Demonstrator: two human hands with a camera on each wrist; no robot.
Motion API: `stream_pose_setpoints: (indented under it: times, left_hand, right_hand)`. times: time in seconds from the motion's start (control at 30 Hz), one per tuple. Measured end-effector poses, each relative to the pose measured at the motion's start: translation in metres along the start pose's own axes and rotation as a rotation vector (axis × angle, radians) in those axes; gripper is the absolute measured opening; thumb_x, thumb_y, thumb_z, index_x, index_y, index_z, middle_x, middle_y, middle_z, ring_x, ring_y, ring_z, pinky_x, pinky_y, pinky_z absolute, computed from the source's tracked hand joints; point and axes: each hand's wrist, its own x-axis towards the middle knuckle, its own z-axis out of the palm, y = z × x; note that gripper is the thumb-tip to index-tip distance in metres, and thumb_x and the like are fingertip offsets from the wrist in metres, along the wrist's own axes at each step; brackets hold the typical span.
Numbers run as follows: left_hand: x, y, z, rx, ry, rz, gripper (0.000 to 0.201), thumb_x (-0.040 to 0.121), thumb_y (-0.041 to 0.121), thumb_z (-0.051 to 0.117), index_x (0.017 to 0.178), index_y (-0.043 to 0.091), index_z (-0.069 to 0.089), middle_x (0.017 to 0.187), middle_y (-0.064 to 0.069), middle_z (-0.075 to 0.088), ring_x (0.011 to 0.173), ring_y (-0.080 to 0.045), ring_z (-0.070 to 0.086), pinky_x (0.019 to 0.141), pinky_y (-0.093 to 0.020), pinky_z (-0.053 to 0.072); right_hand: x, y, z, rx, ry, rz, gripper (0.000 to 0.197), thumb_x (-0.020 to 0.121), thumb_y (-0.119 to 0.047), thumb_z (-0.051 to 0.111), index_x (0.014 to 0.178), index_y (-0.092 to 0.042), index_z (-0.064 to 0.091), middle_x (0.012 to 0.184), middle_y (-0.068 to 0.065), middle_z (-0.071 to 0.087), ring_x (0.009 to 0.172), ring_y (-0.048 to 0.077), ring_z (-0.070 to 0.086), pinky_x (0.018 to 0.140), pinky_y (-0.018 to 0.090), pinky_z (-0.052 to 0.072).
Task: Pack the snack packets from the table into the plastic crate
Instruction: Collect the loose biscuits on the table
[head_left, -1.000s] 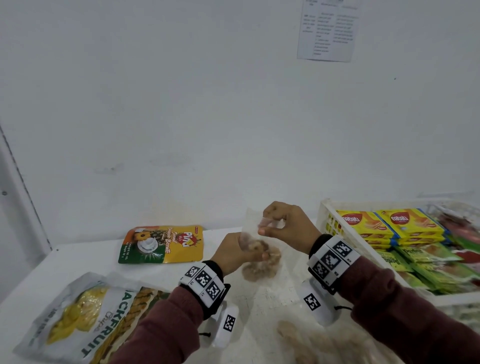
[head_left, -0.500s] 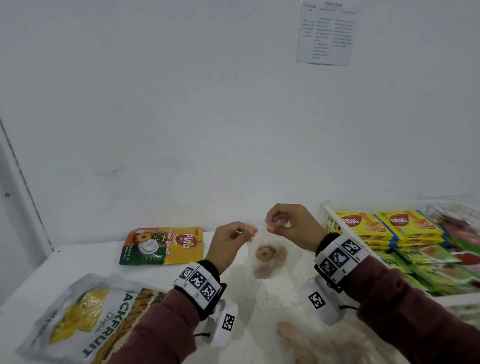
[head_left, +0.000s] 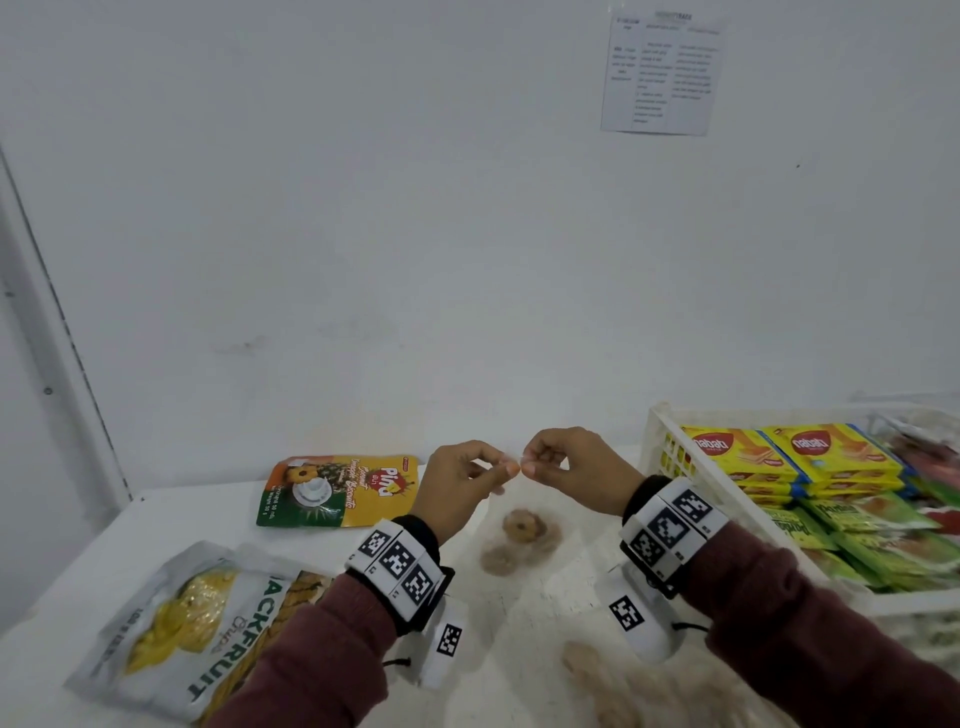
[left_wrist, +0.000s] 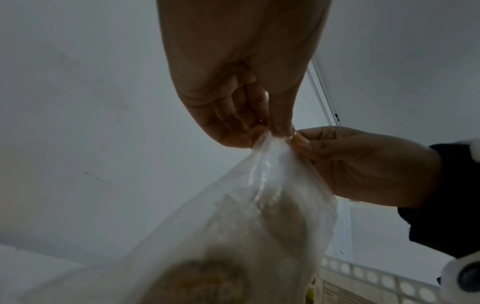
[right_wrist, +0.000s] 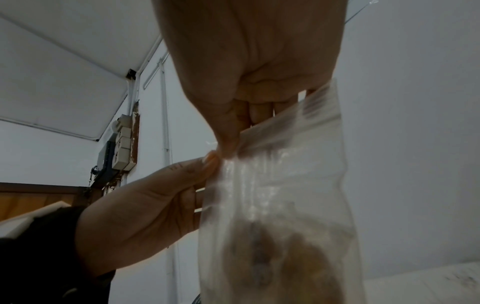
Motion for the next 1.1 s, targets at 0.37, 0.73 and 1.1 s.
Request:
stream_pose_setpoints:
  times: [0.37, 0.73, 1.1]
  left_hand:
    - [-0.009, 0.001, -0.003, -0.04, -0.015, 0.013, 0.016, 0.085, 0.006, 0.064, 0.07, 0.013, 0.062, 0.068, 0.006, 0.063, 0.058, 0.006, 0.054, 0.063, -0.009, 0.043]
    - [-0.028, 0.008, -0.003, -0.324, -0.033, -0.042, 0.019, 0.093, 0.001, 0.048, 0.075, 0.007, 0.047, 0.072, -0.002, 0.071, 0.069, -0.007, 0.07, 0.064, -0.013, 0.05]
    - [-0.053, 0.017, -0.007, -0.26, 0.036, -0.064, 0.019, 0.094, 0.011, 0.049, 0.076, 0.012, 0.044, 0.067, 0.006, 0.073, 0.07, -0.004, 0.07, 0.069, -0.019, 0.05]
  right_hand:
    - [-0.008, -0.009, 0.015, -0.172, 0.088, -0.031, 0.015, 0.094, -0.025, 0.05, 0.094, -0.015, 0.061, 0.069, -0.022, 0.049, 0.064, -0.01, 0.042, 0.094, 0.031, 0.032]
    - [-0.026, -0.019, 0.018, -0.111, 0.189, 0.018, 0.02, 0.077, -0.052, 0.047, 0.076, -0.033, 0.053, 0.071, -0.042, 0.053, 0.072, -0.01, 0.051, 0.086, 0.028, 0.023]
    - [-0.058, -0.022, 0.02, -0.122, 0.267, 0.031, 0.017, 0.084, -0.044, 0.055, 0.072, -0.032, 0.054, 0.069, -0.037, 0.057, 0.081, -0.017, 0.05, 0.09, 0.037, 0.038]
